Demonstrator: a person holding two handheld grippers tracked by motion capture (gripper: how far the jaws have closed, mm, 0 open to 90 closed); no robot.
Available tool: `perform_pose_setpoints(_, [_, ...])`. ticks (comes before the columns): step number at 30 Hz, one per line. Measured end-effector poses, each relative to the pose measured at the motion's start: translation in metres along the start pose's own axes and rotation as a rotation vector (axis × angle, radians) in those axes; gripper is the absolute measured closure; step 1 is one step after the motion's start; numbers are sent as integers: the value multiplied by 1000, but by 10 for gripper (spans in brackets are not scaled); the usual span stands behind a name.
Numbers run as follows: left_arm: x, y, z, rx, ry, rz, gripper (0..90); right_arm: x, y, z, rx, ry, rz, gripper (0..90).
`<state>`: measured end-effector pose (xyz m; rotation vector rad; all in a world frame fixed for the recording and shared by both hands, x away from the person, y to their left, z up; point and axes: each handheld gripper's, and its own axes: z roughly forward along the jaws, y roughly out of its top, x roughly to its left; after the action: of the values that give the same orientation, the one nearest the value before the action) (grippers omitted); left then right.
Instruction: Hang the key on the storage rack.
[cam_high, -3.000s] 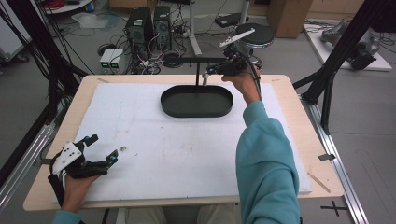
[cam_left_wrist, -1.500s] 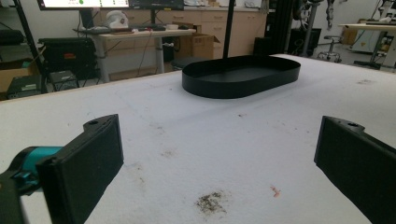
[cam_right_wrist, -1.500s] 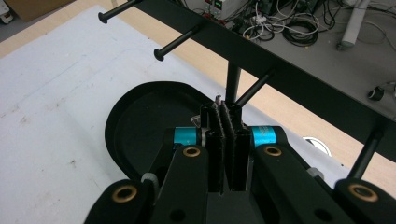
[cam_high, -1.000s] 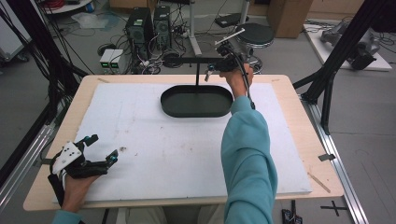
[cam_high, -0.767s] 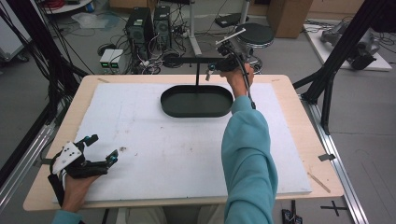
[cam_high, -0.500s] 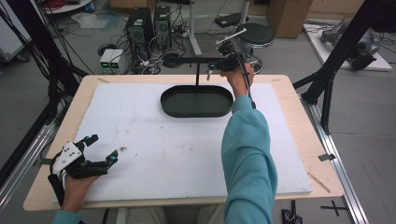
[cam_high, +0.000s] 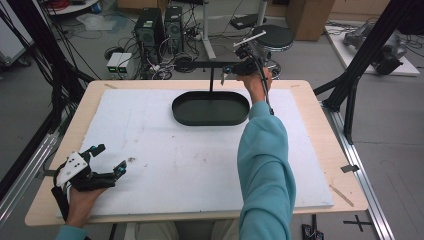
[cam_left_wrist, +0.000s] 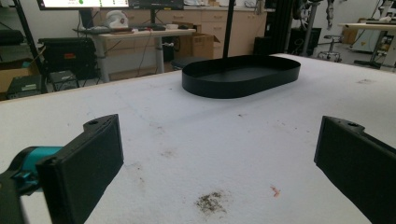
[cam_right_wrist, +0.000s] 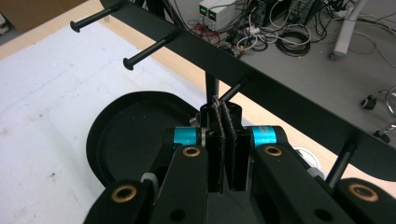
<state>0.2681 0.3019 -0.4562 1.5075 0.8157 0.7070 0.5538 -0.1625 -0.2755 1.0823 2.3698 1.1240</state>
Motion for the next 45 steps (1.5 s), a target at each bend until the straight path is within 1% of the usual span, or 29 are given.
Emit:
perform_pose_setpoints(1, [0, 0, 0, -1, 0, 2, 17, -1, 0, 0, -5, 1, -6, 881])
perform_pose_setpoints(2, [0, 0, 0, -1, -1, 0, 17, -1, 0, 0, -3, 0, 6, 880])
perform_pose_setpoints(4, [0, 0, 0, 0, 0, 2, 17, -2, -1, 1, -3, 3, -2, 877])
perform_pose_setpoints(11, [0, 0, 0, 1, -1, 1, 17, -5, -2, 4, -7, 6, -3, 866])
perform_pose_setpoints(13, [0, 0, 0, 1, -1, 2, 17, -5, -2, 4, -3, 9, 8, 865])
perform_pose_setpoints(14, [0, 0, 0, 1, -1, 1, 17, -6, -2, 5, -9, 7, 0, 864])
perform_pose_setpoints(16, [0, 0, 0, 1, -1, 1, 17, -6, -3, 5, -11, 10, 6, 862])
perform_pose_setpoints(21, [0, 0, 0, 2, 0, 3, 17, -8, -3, 6, -14, 13, -2, 857])
perform_pose_setpoints(25, [0, 0, 0, 5, 0, 6, 17, -10, -4, 4, -27, 14, 11, 854])
perform_pose_setpoints(27, [0, 0, 0, 8, 0, 8, 17, -10, -4, 3, -19, 14, 8, 854])
perform_pose_setpoints(29, [0, 0, 1, 8, -1, 10, 17, -10, -5, 2, -24, 15, 13, 852])
perform_pose_setpoints(30, [0, 0, 0, 9, -1, 11, 17, -10, -4, 2, -26, 15, 17, 846])
perform_pose_setpoints(31, [0, 0, 0, 10, -1, 10, 17, -11, -5, 2, -30, 15, 8, 838])
perform_pose_setpoints(34, [0, 0, 0, 9, -1, 9, 17, -10, -5, 0, -36, 24, 21, 787])
perform_pose_setpoints(35, [0, 0, 0, 8, 0, 8, 18, -9, -5, 0, -38, 21, 15, 762])
perform_pose_setpoints(36, [0, 0, 1, 7, 0, 5, 17, -8, -5, -1, -38, 21, 22, 711])
perform_pose_setpoints(37, [0, 0, 1, 5, 1, 5, 17, -6, -5, -3, -42, 15, 21, 611])
perform_pose_setpoints(38, [0, 0, 1, 5, 1, 7, 17, -4, -4, -5, -49, -2, 23, 480])
perform_pose_setpoints(40, [0, 0, 1, 6, 2, 5, 17, 1, -3, -9, -70, -28, 37, 167])
perform_pose_setpoints(41, [0, 0, 1, 6, 2, 5, 17, 5, -3, -11, -68, -41, 43, 70])
perform_pose_setpoints(42, [0, 0, 0, 6, 0, 3, 17, 8, -3, -14, -65, -28, 29, 2])
perform_pose_setpoints(43, [0, 0, 0, 2, 1, 3, 17, 12, -3, -19, -63, -10, 13, 5])
perform_pose_setpoints(45, [0, 0, 0, -5, 3, 3, 17, 21, -5, -31, -94, 20, -10, 5])
